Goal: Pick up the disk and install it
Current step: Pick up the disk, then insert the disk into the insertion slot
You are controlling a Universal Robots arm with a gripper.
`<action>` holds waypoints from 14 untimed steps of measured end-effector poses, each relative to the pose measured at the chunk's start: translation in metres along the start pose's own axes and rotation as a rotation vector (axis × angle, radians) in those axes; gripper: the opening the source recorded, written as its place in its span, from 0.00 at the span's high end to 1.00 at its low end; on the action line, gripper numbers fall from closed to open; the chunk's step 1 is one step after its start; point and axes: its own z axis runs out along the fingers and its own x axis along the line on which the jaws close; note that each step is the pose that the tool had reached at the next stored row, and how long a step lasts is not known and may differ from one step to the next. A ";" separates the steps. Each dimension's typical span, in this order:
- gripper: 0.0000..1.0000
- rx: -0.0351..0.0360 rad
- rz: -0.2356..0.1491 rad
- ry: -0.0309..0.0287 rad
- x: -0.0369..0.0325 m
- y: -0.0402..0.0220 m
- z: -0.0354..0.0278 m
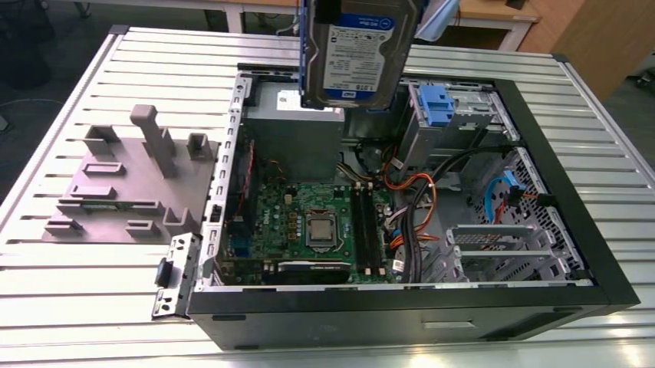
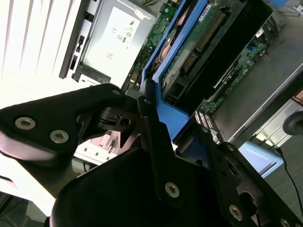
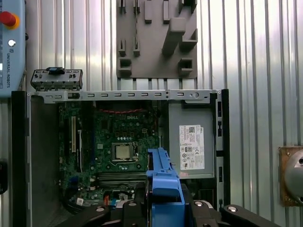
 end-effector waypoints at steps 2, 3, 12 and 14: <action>0.63 0.0001 0.000 -0.0001 0.0006 -0.0049 -0.0001; 0.63 0.0000 0.000 0.0000 0.0007 -0.0077 -0.0002; 0.63 0.0001 0.000 -0.0001 0.0014 -0.0222 -0.0005; 0.63 0.0000 0.000 -0.0009 0.0016 -0.0223 -0.0005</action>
